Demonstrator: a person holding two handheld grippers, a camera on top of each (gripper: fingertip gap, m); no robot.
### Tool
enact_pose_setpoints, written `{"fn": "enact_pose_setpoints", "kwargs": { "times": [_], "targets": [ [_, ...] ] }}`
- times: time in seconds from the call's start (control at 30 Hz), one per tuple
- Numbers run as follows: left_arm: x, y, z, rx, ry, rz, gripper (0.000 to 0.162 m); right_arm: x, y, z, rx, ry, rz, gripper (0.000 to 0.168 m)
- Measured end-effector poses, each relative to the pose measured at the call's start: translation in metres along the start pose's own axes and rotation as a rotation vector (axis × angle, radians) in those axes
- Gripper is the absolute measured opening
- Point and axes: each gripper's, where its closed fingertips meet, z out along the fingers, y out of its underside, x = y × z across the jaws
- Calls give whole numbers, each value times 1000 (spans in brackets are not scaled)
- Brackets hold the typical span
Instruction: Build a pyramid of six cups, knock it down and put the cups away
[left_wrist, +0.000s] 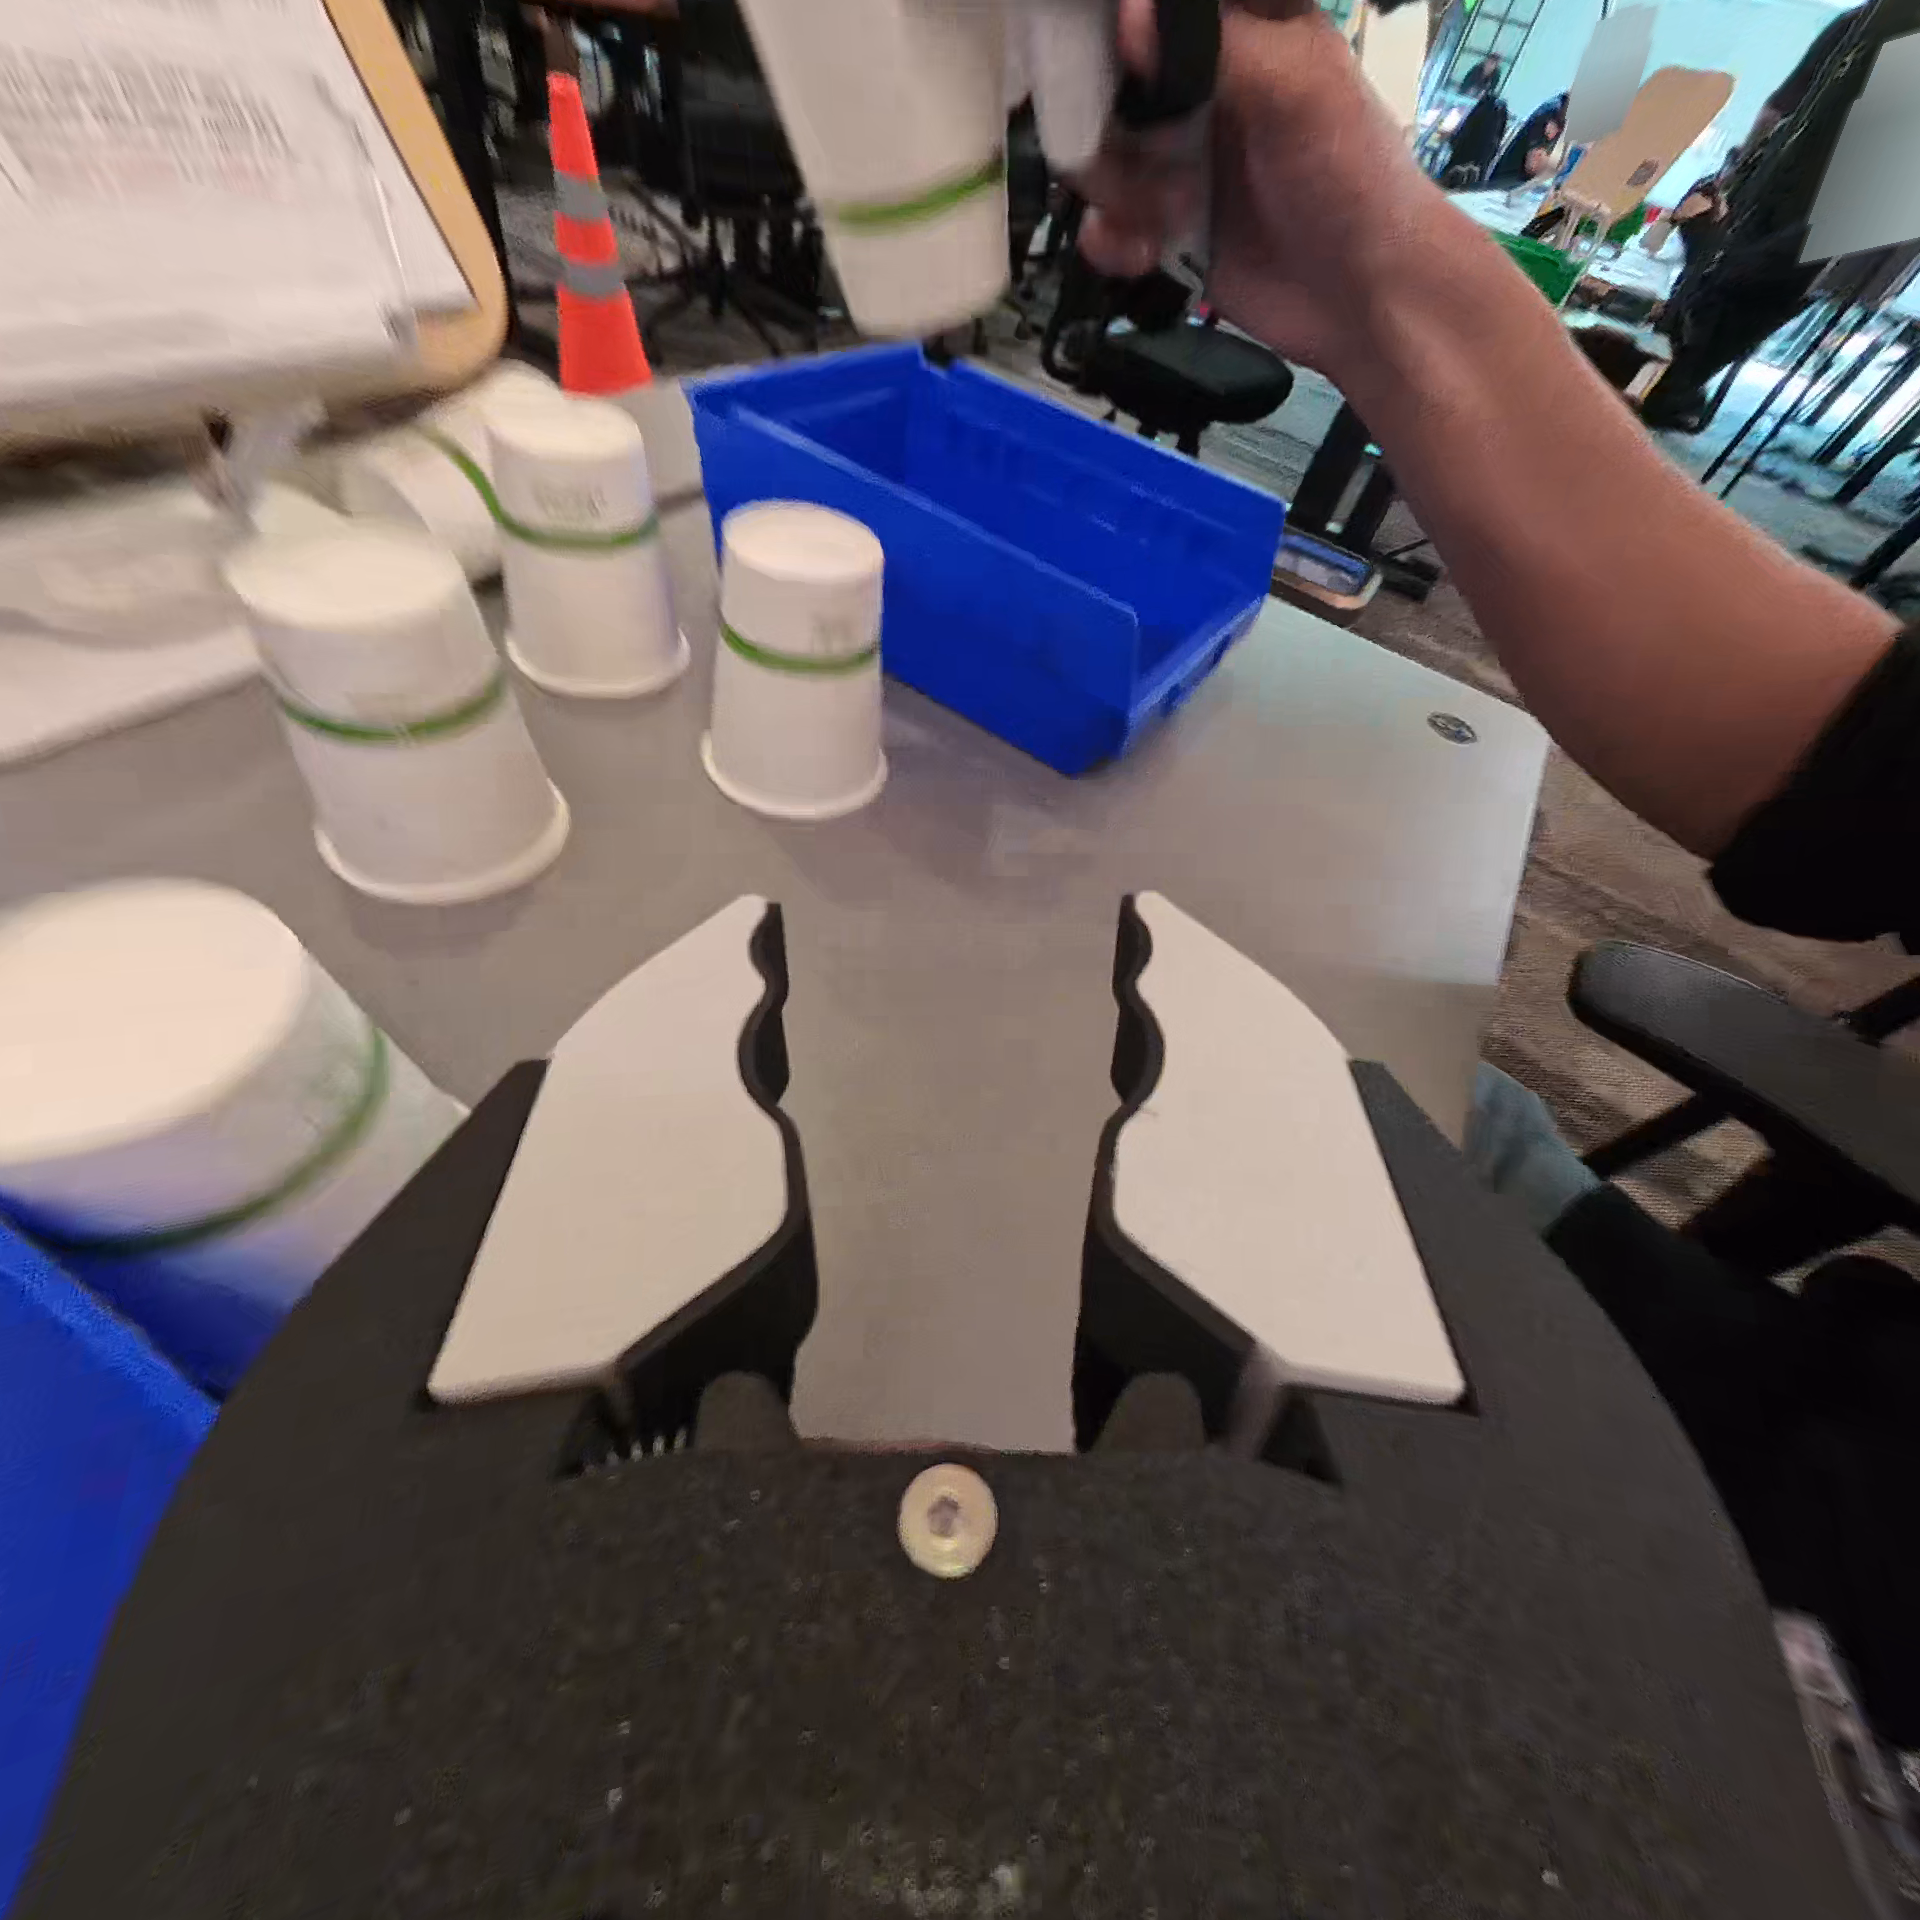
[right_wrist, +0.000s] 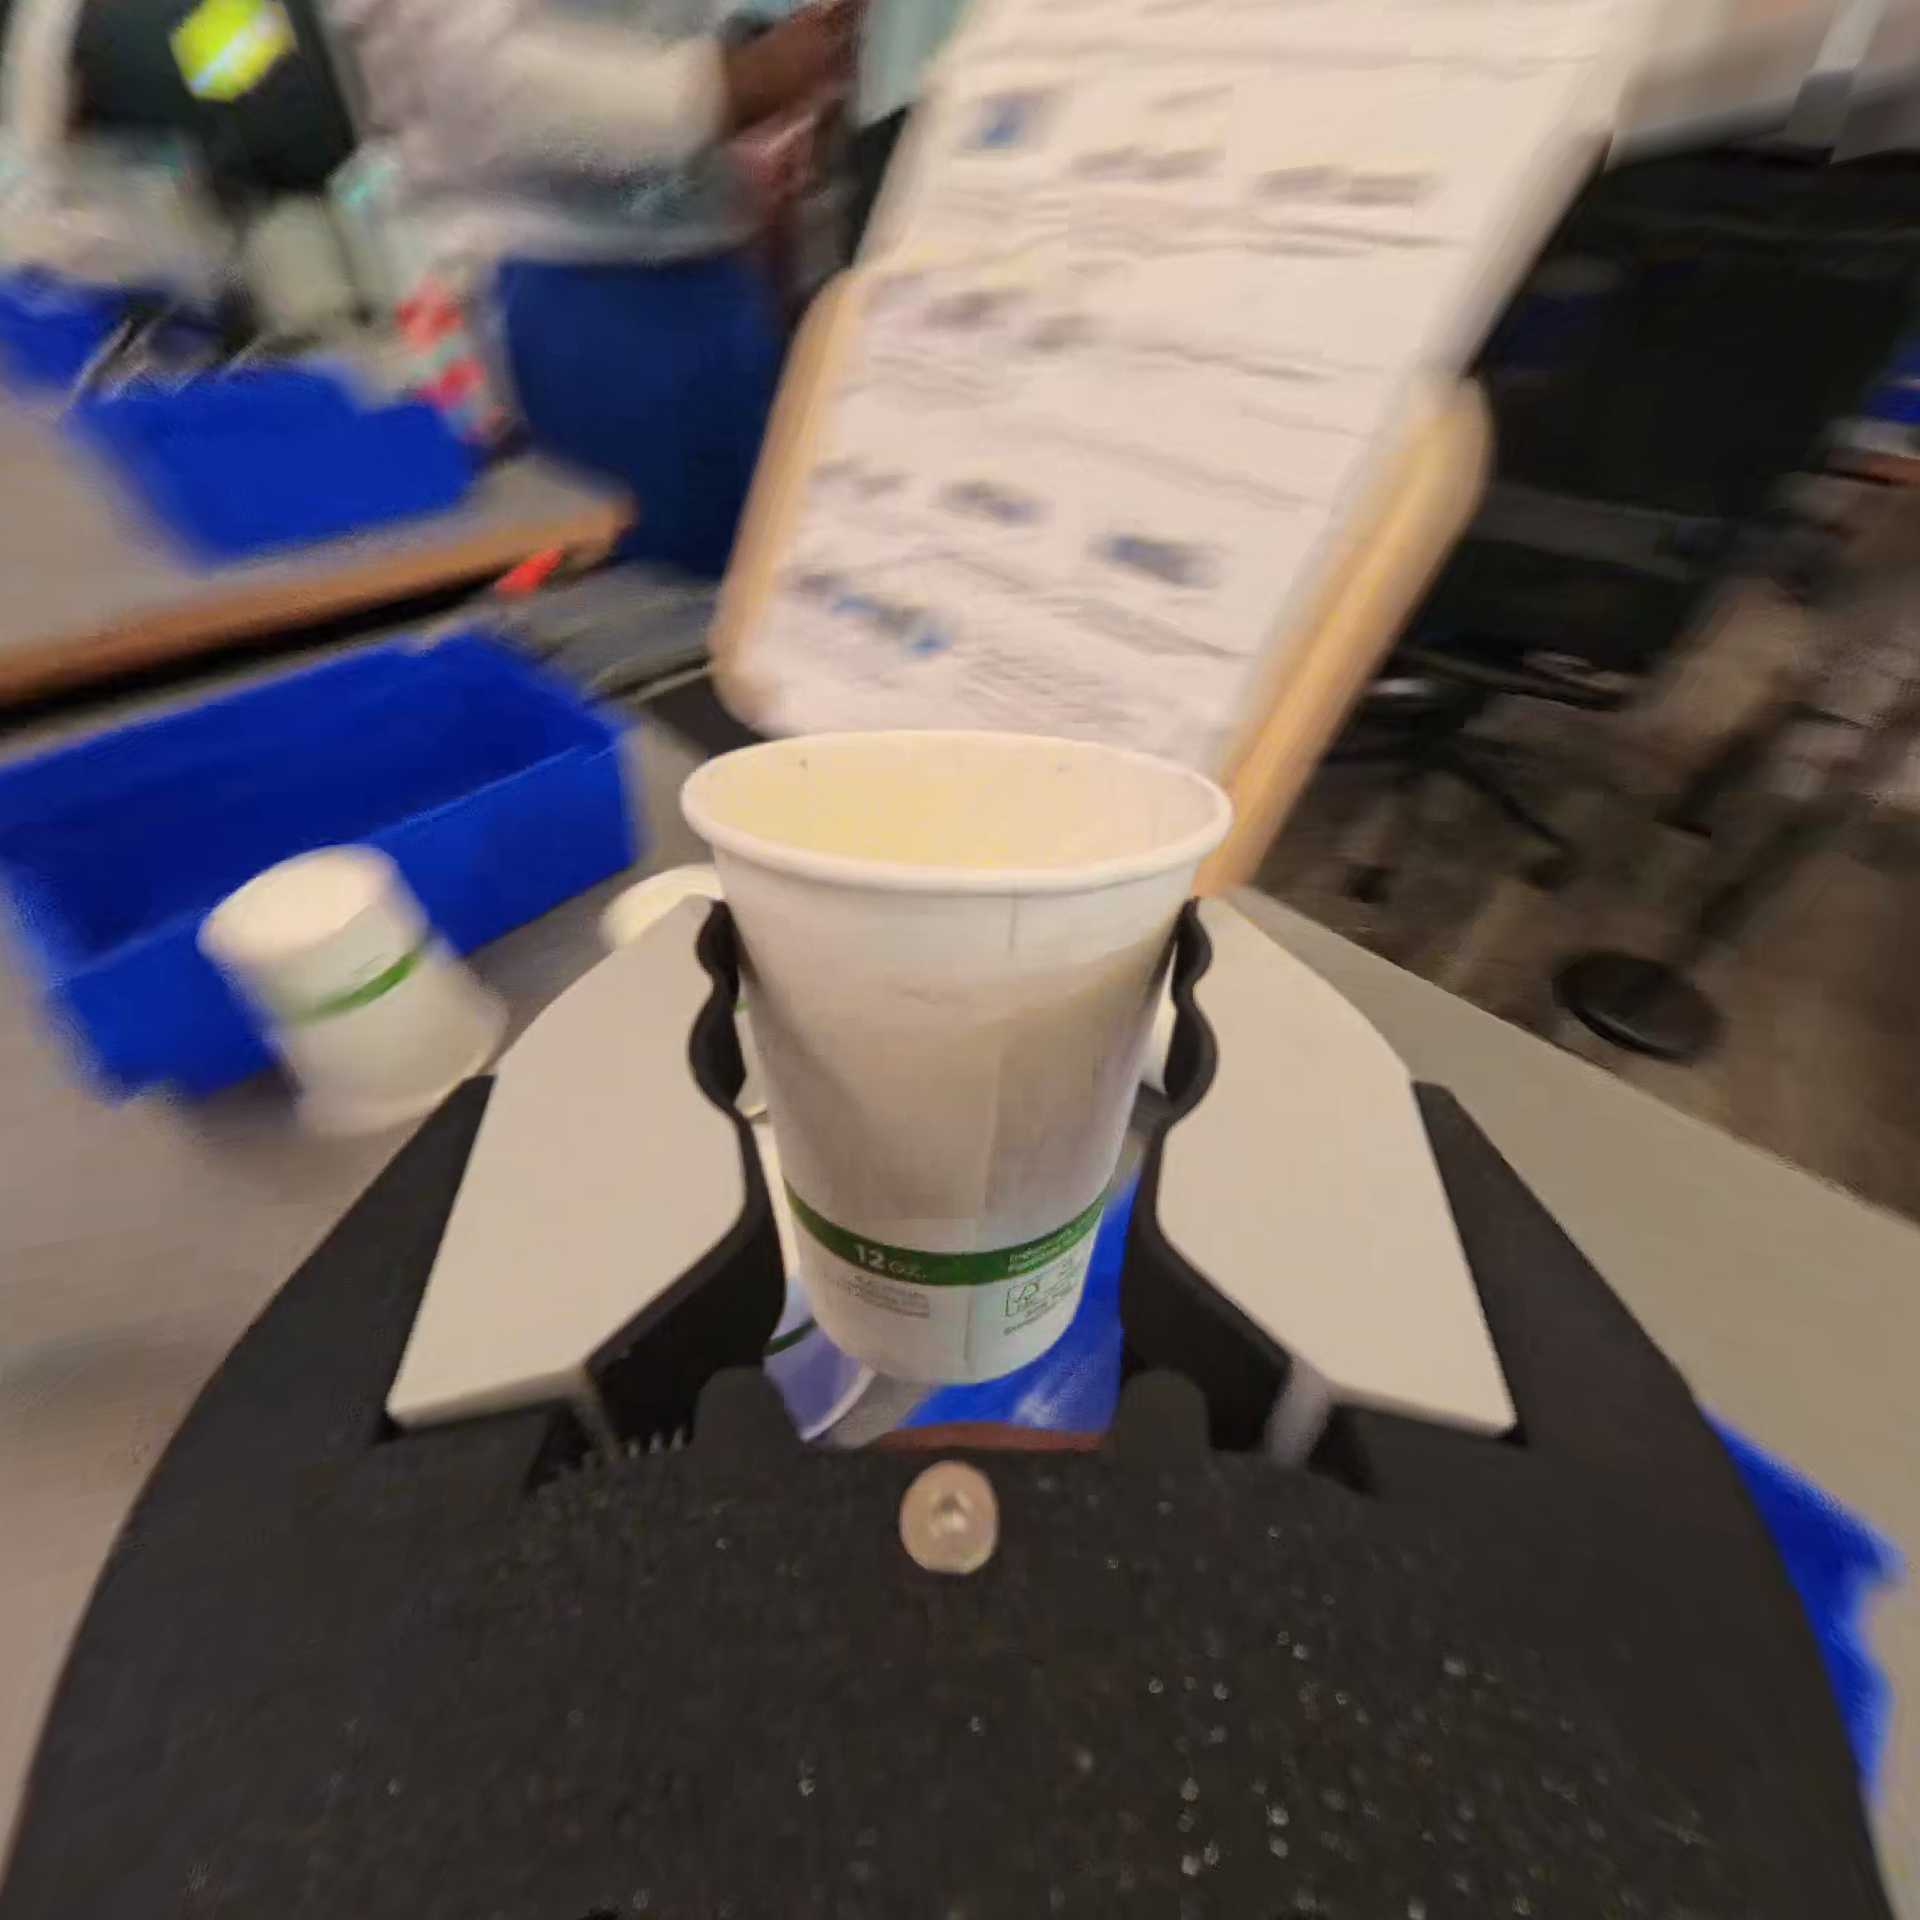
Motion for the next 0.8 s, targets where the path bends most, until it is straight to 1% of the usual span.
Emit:
{"fn": "enact_pose_setpoints", "kwargs": {
  "times": [0.07,0.13,0.2,0.27,0.37,0.47,0.5,0.63,0.8],
  "targets": [
    [8,28,3,-28,21,-60,58,56,29,-16,94,175,132,80],
    [17,48,9,-65,55,-101,58,95,74,-21,77,326,194,79],
    [26,62,16,-112,93,-112,58,116,111,-16,39,399,222,79],
    [29,66,22,-133,94,-77,58,130,136,-9,-3,457,229,80],
    [34,70,28,-152,97,-34,58,145,154,3,-32,508,234,80],
    [37,76,28,-175,92,0,58,148,163,9,-63,513,236,81],
    [37,78,28,-186,89,11,58,148,168,9,-98,517,247,81],
    [36,83,28,-198,96,3,58,136,186,4,-238,505,239,82],
    [39,89,30,-214,121,-24,58,126,193,-13,-334,522,177,81]
  ]
}}
